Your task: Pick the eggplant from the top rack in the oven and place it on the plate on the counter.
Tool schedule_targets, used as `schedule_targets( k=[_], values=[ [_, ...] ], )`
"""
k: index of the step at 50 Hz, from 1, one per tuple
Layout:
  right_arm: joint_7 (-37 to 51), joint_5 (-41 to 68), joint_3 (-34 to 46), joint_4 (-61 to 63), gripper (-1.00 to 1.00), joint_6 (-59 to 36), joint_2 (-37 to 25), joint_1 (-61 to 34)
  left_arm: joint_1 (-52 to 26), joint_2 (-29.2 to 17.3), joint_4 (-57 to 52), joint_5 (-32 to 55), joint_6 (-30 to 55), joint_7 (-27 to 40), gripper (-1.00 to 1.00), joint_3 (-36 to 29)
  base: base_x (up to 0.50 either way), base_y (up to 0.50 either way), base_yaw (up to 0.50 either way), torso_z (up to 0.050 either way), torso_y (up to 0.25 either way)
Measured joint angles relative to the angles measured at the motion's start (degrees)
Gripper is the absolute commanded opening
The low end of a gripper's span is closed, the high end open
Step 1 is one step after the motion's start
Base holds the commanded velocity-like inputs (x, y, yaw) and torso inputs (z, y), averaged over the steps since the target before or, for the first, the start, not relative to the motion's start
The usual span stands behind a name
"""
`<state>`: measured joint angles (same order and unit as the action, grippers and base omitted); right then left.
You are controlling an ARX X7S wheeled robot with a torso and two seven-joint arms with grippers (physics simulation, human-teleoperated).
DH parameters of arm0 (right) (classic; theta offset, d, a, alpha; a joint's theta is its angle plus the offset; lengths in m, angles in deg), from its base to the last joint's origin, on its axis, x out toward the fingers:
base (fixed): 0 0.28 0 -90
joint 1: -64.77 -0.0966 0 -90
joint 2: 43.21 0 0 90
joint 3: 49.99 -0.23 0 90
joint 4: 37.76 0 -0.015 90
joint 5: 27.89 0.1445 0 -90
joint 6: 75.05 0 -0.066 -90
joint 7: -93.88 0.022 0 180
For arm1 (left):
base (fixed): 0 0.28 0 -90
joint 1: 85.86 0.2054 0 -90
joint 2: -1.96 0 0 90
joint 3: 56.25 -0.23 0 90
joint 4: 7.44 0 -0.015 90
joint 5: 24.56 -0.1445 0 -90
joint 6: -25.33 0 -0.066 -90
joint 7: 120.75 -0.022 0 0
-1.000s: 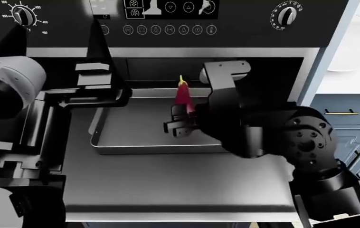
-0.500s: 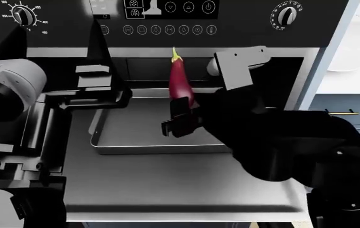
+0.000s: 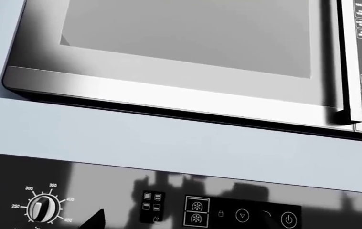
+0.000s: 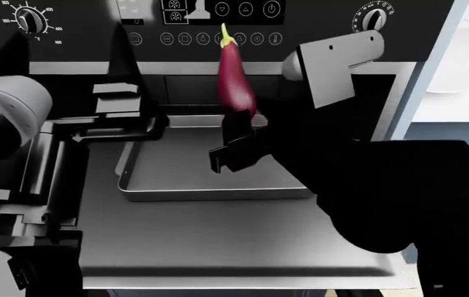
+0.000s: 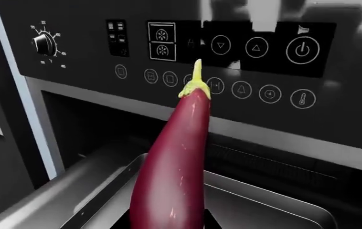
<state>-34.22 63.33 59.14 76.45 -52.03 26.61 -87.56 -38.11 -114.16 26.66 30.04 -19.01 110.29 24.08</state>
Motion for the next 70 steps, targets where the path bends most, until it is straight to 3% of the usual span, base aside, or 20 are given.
schedule_targets(
  k=[32, 52, 70],
  values=[
    [10.3, 12.1, -2.1, 6.7, -1.0, 2.5, -3.2, -3.7, -2.5, -2.1, -1.0, 3.7, -0.2, 2.9, 1.0, 0.9, -0.01, -0.01, 0.0, 0.0, 0.0],
    [12.1, 14.7, -0.9, 6.9, -1.0, 3.4, -3.7, -4.1, -2.4, -2.6, -1.0, 3.6, -1.3, 3.4, 1.0, -0.1, -0.4, -0.44, 0.0, 0.0, 0.0],
    [11.2, 14.1, -0.1, 7.3, -1.0, 3.7, -3.8, -3.8, -0.8, -3.3, -1.4, 2.6, -2.9, 3.3, 1.0, -1.1, 0.07, -0.5, 0.0, 0.0, 0.0]
  ],
)
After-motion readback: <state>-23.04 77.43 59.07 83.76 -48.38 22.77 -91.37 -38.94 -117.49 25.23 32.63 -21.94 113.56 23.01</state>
